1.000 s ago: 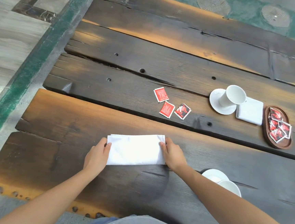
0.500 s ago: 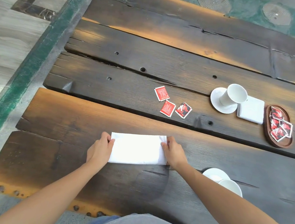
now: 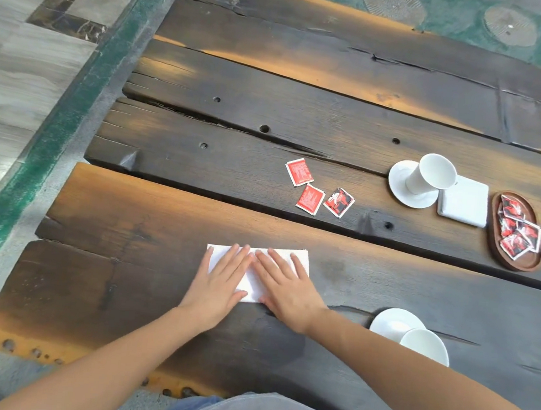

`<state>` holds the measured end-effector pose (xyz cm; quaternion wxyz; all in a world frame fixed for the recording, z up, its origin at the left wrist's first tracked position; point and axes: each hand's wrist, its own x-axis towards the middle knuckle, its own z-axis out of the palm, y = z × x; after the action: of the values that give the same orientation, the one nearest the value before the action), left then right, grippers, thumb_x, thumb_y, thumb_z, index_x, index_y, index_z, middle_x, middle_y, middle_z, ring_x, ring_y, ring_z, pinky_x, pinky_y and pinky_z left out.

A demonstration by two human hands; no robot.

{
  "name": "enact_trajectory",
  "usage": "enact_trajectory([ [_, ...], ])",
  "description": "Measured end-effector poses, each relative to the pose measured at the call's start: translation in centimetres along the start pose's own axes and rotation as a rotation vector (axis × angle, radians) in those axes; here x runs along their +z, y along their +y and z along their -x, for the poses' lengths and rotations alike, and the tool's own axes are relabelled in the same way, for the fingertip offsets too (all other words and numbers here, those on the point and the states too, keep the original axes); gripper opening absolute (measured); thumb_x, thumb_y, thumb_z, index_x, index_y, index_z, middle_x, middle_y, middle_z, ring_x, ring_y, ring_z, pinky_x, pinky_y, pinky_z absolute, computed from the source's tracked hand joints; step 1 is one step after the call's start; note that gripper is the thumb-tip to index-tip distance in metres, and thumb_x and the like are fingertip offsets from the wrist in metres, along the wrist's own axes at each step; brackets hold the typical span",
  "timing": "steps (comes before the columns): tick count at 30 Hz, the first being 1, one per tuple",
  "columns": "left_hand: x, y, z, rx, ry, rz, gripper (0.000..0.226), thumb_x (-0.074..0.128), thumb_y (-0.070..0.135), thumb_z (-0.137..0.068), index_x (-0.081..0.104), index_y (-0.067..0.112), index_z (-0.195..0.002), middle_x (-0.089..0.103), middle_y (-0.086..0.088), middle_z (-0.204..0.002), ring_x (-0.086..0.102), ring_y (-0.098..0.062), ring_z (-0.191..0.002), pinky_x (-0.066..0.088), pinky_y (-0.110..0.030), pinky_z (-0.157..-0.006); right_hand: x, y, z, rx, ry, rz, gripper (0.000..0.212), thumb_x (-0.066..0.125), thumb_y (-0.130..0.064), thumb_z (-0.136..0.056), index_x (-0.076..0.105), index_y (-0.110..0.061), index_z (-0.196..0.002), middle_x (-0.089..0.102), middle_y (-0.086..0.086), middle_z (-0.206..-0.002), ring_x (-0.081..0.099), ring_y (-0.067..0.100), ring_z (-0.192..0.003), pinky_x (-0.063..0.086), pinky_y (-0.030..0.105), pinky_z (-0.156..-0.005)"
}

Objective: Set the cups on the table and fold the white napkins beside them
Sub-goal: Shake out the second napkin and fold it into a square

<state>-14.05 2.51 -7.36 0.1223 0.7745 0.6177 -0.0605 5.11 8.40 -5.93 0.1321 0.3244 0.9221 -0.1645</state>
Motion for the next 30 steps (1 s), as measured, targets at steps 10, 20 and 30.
enact_trajectory([
  [10,3.6,-3.1,-0.2,-0.146,-0.177,-0.035,0.082,0.003,0.072,-0.081,-0.036,0.026,-0.137,-0.037,0.003,-0.149,-0.035,-0.019,-0.136,-0.026,-0.05,-0.107,2.2,4.6,1.2,0.015,-0.146,0.158,0.071,0.016,-0.054,-0.098,-0.02,-0.019,-0.148,-0.023,-0.003,-0.156,-0.023,0.02,-0.143,-0.01,0.05,-0.116],
  [20,0.1,-0.9,-2.5,-0.181,-0.067,0.017,0.068,0.043,0.054,-0.088,0.028,0.018,-0.144,0.033,-0.005,-0.151,0.03,-0.023,-0.139,0.002,-0.054,-0.116,0.2,5.2,1.3,0.202,0.101,-0.475,0.049,0.045,-0.032,-0.095,0.037,-0.022,-0.142,0.036,-0.001,-0.15,0.028,0.017,-0.14,0.029,0.038,-0.113],
  [30,-1.5,4.5,-8.2,0.011,-0.043,0.17,0.058,0.055,0.035,-0.089,0.032,0.014,-0.139,0.04,-0.005,-0.138,0.036,-0.024,-0.128,0.031,-0.037,-0.105,2.9,2.9,5.1,0.846,0.116,-0.776,0.032,0.06,-0.054,-0.08,0.046,-0.031,-0.097,0.056,-0.011,-0.076,0.055,0.007,-0.072,0.038,0.029,-0.058],
])
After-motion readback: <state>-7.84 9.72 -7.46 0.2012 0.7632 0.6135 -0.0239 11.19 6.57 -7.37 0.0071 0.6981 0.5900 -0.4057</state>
